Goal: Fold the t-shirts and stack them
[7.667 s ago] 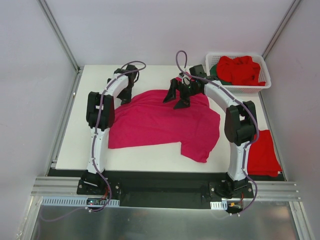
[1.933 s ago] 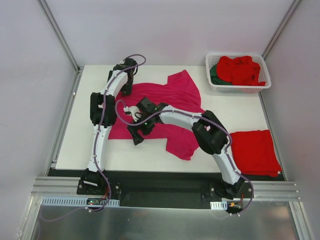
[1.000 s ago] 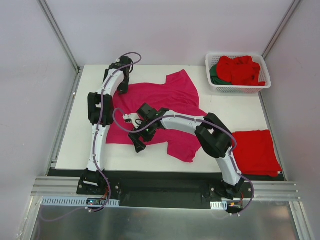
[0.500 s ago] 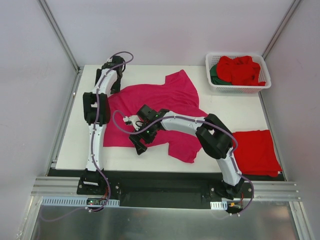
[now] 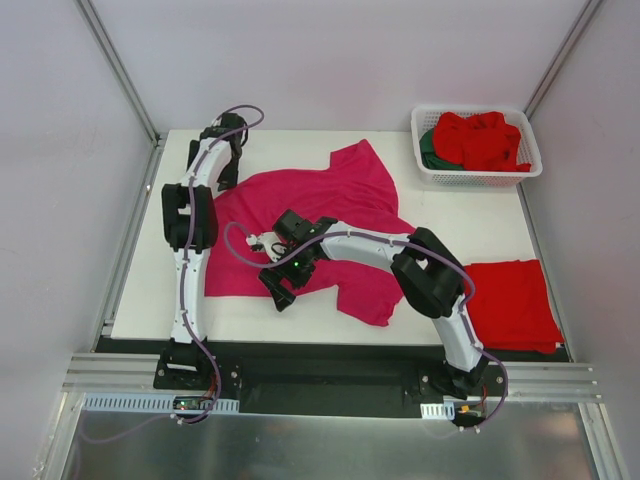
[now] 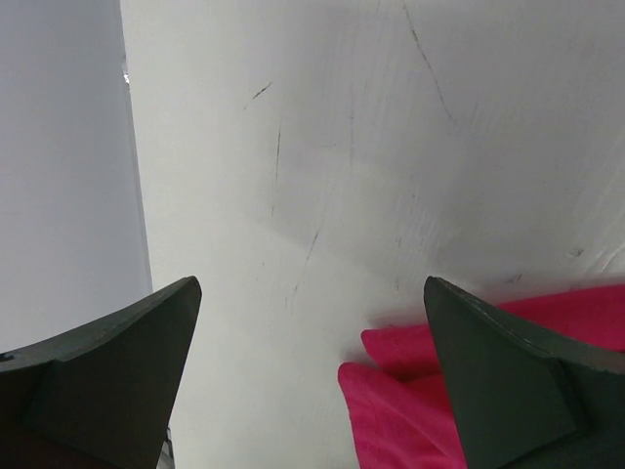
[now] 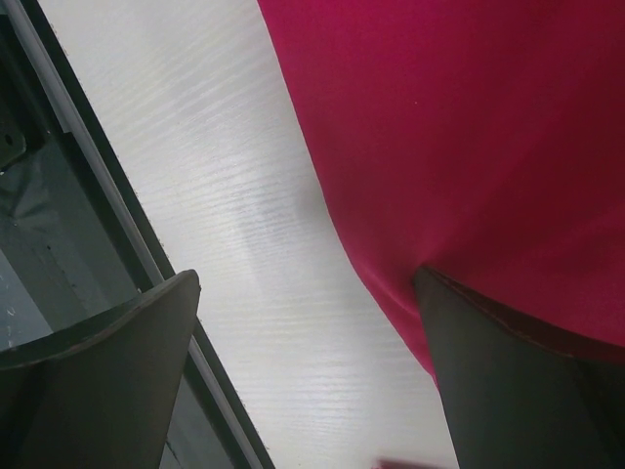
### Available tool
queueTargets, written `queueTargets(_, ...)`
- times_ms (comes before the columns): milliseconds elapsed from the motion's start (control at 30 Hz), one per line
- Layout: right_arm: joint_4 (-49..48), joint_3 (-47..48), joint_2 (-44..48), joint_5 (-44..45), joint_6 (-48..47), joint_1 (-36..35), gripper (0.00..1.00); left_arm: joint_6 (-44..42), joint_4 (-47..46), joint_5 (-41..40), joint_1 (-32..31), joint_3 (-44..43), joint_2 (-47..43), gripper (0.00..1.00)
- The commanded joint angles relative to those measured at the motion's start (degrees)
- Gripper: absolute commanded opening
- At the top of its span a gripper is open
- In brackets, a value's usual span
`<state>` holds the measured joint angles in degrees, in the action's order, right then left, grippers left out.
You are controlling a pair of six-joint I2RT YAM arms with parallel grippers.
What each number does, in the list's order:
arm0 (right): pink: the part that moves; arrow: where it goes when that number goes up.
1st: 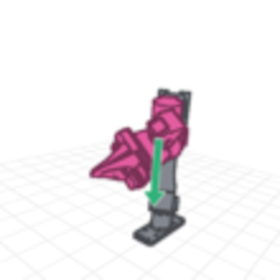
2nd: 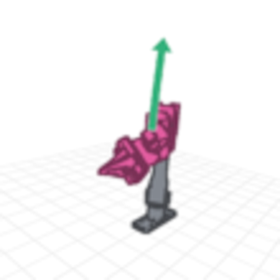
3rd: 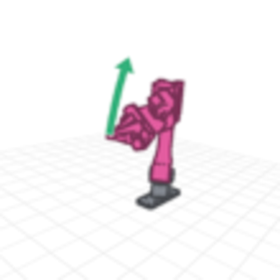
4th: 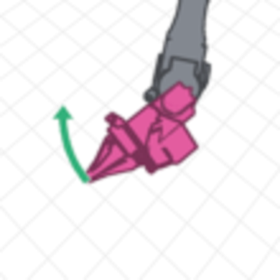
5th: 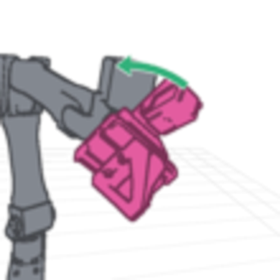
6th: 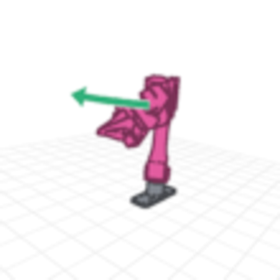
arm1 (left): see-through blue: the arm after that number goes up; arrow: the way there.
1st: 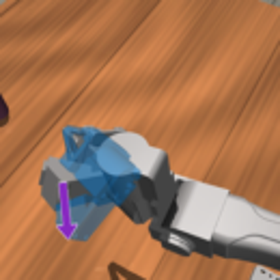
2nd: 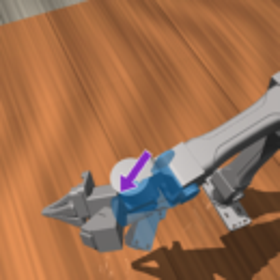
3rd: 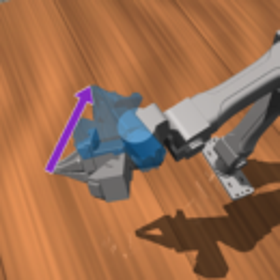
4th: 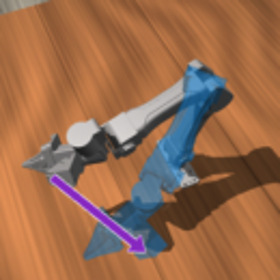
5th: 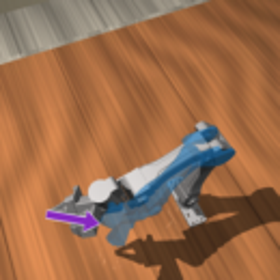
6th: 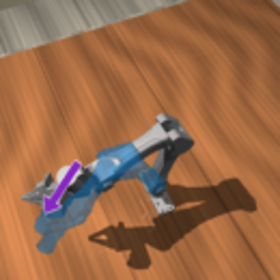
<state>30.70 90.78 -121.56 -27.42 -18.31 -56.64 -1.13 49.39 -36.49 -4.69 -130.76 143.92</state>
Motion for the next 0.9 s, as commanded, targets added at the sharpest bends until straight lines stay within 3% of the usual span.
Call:
queueTargets(0,8.4,-0.9,-3.9,2.3,-0.6,-0.4,0.96,-0.5,0.4,0.0,-0.2,1.2,-6.3,0.99)
queueTargets(867,9.3,-0.2,-4.4,2.3,-1.0,-0.4,0.96,0.1,1.2,1.2,-0.2,5.2,-4.0,0.99)
